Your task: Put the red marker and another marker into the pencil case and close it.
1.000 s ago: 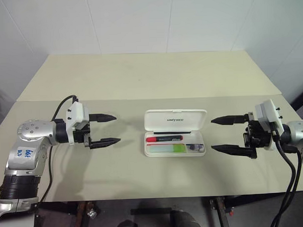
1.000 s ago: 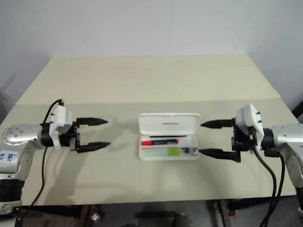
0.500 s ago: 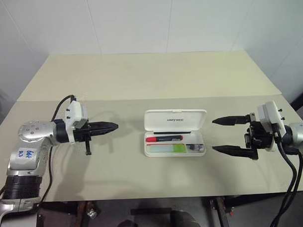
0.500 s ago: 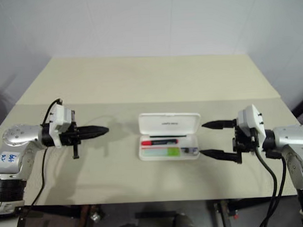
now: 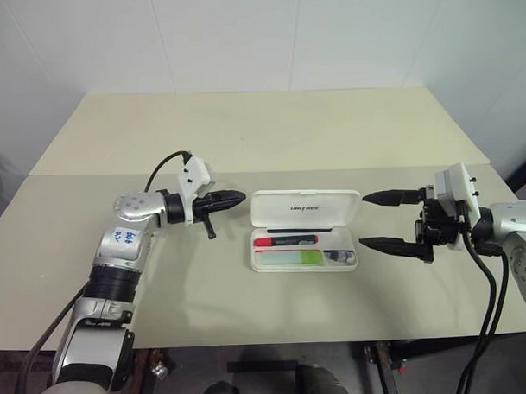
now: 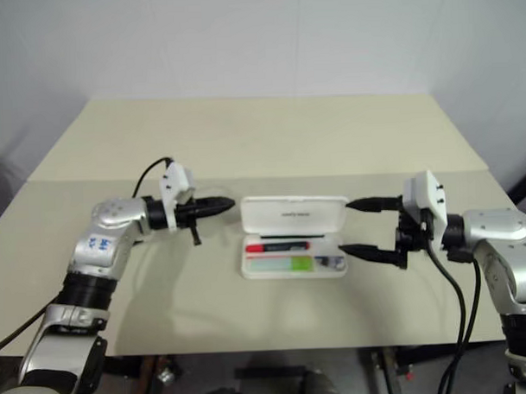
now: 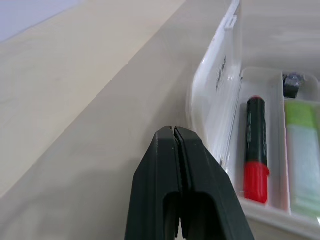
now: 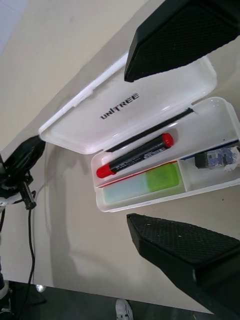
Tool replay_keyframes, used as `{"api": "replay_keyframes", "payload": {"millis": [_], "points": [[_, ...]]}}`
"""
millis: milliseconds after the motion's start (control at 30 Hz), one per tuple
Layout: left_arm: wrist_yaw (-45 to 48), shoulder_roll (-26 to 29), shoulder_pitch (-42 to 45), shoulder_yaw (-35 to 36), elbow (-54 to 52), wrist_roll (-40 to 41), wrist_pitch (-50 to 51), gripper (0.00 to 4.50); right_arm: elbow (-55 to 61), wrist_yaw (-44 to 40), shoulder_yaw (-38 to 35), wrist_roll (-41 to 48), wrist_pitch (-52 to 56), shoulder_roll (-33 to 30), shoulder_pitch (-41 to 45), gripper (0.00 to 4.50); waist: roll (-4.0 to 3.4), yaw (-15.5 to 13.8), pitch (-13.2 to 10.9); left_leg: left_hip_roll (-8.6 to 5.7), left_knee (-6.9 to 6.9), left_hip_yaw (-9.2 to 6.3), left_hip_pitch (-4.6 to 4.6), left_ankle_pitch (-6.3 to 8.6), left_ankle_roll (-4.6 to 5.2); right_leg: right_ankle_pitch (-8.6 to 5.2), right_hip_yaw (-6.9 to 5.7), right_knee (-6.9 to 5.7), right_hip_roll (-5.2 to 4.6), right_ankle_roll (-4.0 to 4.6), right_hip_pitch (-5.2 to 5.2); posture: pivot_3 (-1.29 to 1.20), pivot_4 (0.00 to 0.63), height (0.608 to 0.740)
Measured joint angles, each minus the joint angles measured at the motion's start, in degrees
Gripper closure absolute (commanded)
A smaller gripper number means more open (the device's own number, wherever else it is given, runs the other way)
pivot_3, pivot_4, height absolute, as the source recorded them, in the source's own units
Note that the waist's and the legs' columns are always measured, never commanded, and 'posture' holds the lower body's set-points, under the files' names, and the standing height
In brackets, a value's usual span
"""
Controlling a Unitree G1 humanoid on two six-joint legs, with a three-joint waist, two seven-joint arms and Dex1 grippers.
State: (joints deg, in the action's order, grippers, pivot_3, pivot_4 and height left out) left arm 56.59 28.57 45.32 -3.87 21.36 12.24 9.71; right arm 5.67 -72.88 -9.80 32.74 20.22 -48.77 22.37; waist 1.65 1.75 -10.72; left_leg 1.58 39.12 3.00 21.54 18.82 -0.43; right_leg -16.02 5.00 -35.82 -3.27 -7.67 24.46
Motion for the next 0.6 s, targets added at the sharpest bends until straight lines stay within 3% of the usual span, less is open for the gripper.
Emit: {"api": "replay_keyframes", "payload": {"millis": [300, 600], "points": [[4.95, -1.77, 1.22, -1.77, 2.01, -0.83, -3.34, 4.47, 1.06, 2.30, 0.11, 0.73, 1.32, 0.30, -0.71, 0.00, 0.00, -0.27, 0.00, 0.00, 0.00, -0.02, 0.02, -0.01, -0.01, 0.00, -0.02, 0.01, -0.01, 0.00, 0.00, 0.00, 0.150, 0.740], [14.87, 1.63, -0.49, -6.55, -3.14, -2.02, -6.82, 4.47, 1.34, 3.05, 0.10, 2.05, 2.48, 0.30, -0.77, 0.00, 0.00, -0.23, 0.00, -0.02, 0.01, -0.01, 0.00, -0.01, -0.01, 0.00, 0.00, 0.16, 0.00, 0.00, -0.01, 0.00, 0.150, 0.740]]}}
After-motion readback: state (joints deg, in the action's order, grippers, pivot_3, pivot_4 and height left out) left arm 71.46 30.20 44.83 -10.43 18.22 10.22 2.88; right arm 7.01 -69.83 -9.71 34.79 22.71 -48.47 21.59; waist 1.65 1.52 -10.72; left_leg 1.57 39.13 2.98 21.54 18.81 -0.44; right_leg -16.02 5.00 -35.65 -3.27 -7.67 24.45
